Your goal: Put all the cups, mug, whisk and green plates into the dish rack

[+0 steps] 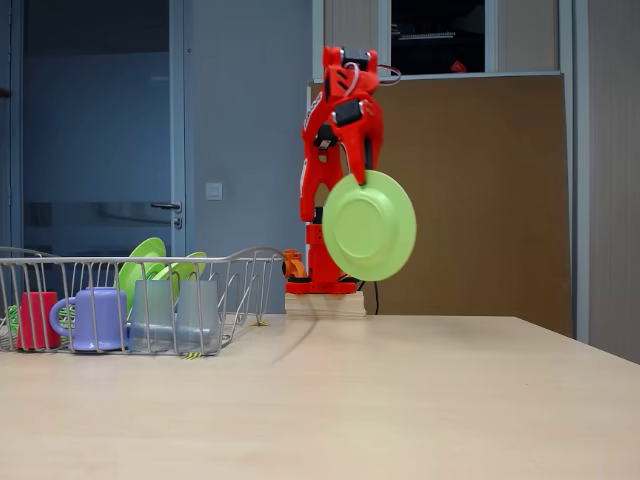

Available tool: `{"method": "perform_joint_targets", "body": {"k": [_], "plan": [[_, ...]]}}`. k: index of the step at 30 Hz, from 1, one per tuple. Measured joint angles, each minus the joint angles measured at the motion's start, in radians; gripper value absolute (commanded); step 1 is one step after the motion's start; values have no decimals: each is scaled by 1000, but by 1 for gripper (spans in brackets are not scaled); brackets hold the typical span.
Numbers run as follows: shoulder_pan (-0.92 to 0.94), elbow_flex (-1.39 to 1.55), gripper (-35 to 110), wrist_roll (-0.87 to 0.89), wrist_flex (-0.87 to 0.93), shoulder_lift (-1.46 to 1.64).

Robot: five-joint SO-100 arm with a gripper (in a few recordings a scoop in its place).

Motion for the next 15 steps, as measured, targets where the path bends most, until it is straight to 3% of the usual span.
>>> {"method": "perform_joint_targets", "body": {"k": [8, 15], "plan": [[153, -278, 0, -245, 35, -12], [242, -413, 0, -348, 26, -14]]}}
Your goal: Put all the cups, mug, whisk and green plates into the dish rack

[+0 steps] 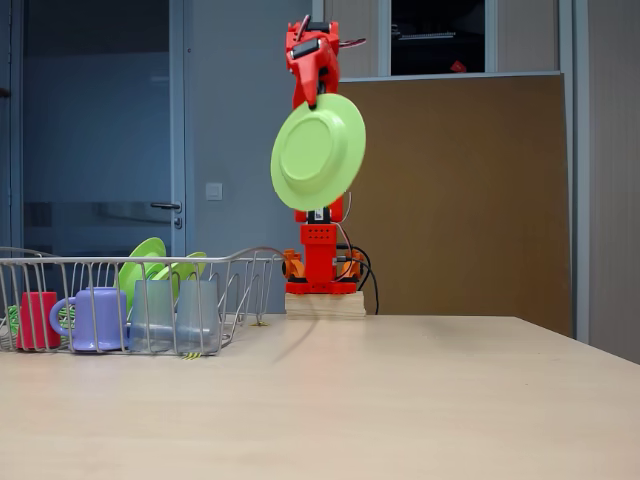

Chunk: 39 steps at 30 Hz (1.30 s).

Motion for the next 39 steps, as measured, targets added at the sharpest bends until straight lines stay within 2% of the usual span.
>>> {"method": "perform_joint_targets", "body": {"k": [13, 20, 26, 39], "plan": [[342, 583, 0, 5, -204, 225], [451, 765, 0, -37, -279, 275], [529, 824, 0, -94, -347, 284], [592, 767, 0, -164, -322, 261]]}}
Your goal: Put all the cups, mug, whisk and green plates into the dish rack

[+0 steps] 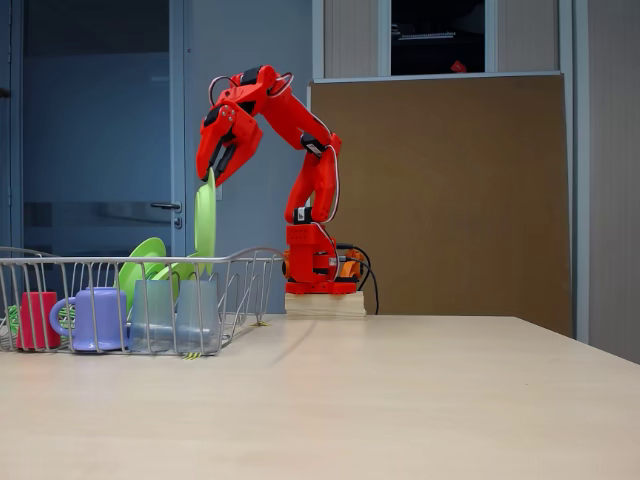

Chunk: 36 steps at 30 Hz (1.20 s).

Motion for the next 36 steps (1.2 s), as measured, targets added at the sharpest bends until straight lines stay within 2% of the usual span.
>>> {"method": "perform_joint_targets", "body": {"k": [10, 23, 33, 36], "plan": [[-11, 156, 0, 41, -107, 17], [-37, 607, 0, 153, -321, 242], [34, 807, 0, 127, -394, 397], [38, 825, 6, 104, -411, 413]]}}
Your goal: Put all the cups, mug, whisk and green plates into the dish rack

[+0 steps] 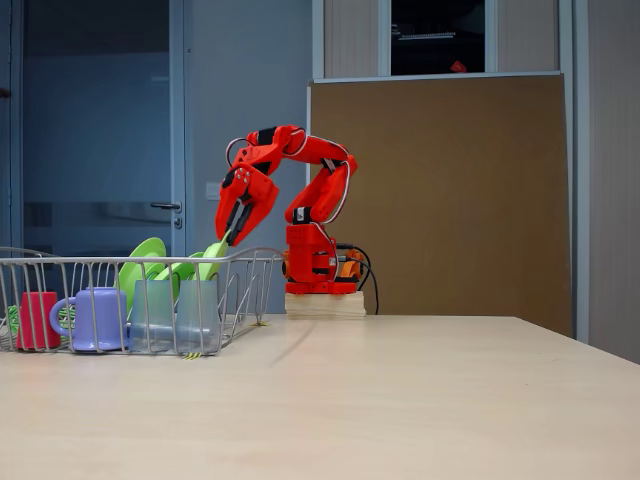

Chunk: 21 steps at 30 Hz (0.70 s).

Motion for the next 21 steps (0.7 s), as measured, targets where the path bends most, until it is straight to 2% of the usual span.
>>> {"method": "perform_joint_targets", "body": {"k": [10, 21], "plan": [[-8, 81, 20, -58, -15, 55], [-187, 91, 17, -28, -8, 209]]}}
